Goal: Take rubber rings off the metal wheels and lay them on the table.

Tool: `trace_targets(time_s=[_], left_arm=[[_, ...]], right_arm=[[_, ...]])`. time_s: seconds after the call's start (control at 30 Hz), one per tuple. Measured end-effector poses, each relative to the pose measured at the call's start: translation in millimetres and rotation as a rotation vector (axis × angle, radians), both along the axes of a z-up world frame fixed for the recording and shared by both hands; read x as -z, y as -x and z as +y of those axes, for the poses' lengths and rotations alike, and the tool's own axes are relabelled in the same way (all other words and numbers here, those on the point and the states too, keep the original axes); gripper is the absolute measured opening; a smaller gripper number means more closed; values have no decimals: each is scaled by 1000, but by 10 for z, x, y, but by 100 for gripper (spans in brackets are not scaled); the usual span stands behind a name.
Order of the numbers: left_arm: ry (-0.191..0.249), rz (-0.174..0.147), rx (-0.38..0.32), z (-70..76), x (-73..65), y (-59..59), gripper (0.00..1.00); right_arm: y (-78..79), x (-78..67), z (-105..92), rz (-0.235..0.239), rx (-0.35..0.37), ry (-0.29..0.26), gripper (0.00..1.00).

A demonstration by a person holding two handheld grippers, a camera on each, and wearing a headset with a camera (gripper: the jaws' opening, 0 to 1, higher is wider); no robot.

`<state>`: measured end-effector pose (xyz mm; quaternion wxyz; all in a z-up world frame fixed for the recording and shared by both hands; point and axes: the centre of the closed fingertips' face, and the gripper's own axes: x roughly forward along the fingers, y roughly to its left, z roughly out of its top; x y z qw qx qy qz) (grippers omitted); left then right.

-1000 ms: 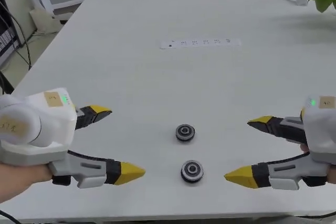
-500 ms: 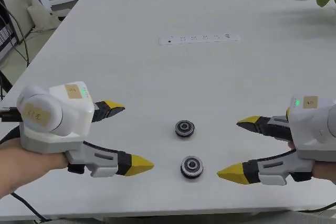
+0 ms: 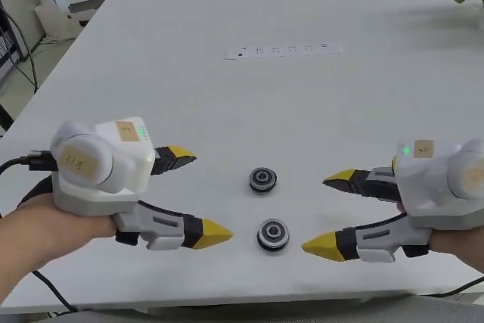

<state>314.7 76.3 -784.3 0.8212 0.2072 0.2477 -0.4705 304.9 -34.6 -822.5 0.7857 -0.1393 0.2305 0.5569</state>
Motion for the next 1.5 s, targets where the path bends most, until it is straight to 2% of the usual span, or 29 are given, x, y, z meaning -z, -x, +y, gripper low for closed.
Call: trace_targets(time_s=[0.1,0.23,0.43,0.73,0.87,1.07,1.2,1.33,1.5], left_arm=[[-3,-1,9,-22,4,-3,75],[-6,-13,24,-51,7,-12,69],[-17,10,50,-122,102,25,68],[16,44,57,-230,125,33,65],[10,49,76,-276,165,43,62],[-1,70,103,-346,259,82,60],[-2,82,117,-400,298,97,58],[21,107,124,-462,312,116,54],[10,119,140,-518,369,135,49]], right_arm=[[-7,27,13,-2,-8,7,62],[-7,74,34,-6,-20,22,60],[17,120,69,-6,-41,33,58],[12,167,99,-5,-60,36,55],[9,191,112,-3,-65,38,54],[-2,185,149,22,-54,8,53],[2,204,168,32,-56,4,52],[15,220,185,45,-57,-1,52],[30,249,201,51,-62,0,53]])
